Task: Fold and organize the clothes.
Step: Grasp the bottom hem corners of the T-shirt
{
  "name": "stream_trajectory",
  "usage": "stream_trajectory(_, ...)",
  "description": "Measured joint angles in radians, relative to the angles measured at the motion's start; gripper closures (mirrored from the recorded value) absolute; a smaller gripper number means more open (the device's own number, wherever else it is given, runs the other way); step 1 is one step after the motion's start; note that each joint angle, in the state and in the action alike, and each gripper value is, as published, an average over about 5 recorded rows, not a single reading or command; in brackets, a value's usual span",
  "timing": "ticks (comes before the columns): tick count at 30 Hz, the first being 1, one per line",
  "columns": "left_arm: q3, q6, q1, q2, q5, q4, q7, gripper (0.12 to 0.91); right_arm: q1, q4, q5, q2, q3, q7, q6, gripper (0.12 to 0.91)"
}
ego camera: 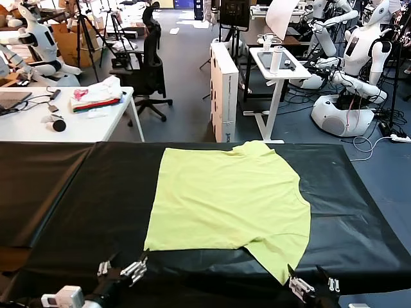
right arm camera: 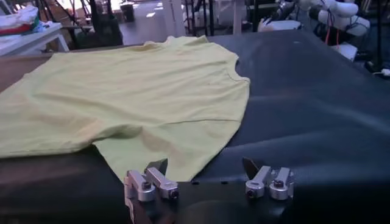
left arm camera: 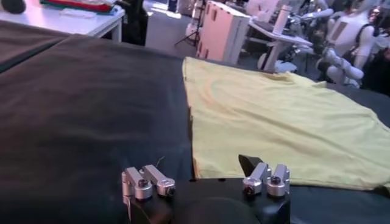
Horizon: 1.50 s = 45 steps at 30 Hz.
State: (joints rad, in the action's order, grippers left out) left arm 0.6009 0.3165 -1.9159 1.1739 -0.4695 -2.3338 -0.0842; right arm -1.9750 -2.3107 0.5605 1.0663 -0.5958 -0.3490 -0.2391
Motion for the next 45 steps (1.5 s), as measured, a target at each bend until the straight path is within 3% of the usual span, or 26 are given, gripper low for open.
stream_trajectory(13,-0.041,-0.023,0.055,0.039,0.034,0.073,0.000,0.123,0.099,0.053,-0.012,0.031,0.044,-0.004,-0.025,0.118)
stream_trajectory(24,-0.060,-0.016,0.081,0.055,0.032,0.111,-0.002,0.123,0.109,0.082,-0.008,0.032,0.054,-0.003,-0.060,0.120)
stream_trajectory(27,-0.065,-0.012,0.089,0.059,0.030,0.119,-0.003,0.129,0.112,0.086,-0.007,0.031,0.057,-0.003,-0.064,0.159)
stream_trajectory(30,-0.066,-0.010,0.093,0.062,0.026,0.128,-0.003,0.181,0.112,0.089,-0.007,0.031,0.061,-0.003,-0.065,0.293)
stream_trajectory(36,-0.067,-0.010,0.088,0.066,0.024,0.132,-0.003,0.352,0.115,0.098,-0.007,0.030,0.066,0.000,-0.063,0.651)
stream_trajectory(42,-0.072,-0.010,0.094,0.069,0.024,0.141,-0.002,0.474,0.107,0.097,-0.007,0.028,0.067,0.003,-0.062,0.847)
stream_trajectory(45,-0.074,-0.011,0.095,0.070,0.024,0.149,0.000,0.504,0.102,0.091,-0.006,0.024,0.063,0.004,-0.061,0.886)
